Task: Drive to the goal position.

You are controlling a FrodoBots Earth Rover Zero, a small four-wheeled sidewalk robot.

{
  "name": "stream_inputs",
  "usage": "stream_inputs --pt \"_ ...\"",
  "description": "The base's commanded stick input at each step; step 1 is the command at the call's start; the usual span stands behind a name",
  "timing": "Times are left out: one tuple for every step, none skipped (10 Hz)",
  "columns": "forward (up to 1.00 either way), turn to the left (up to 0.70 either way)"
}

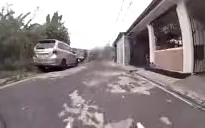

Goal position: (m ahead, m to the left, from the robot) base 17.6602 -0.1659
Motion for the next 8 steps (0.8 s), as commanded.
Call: stream_inputs --pt "1.00 0.00" --pt "1.00 0.00" --pt "1.00 0.00" --pt "1.00 0.00" --pt "1.00 0.00" --pt "1.00 0.00" --pt "1.00 0.00" --pt "1.00 0.06"
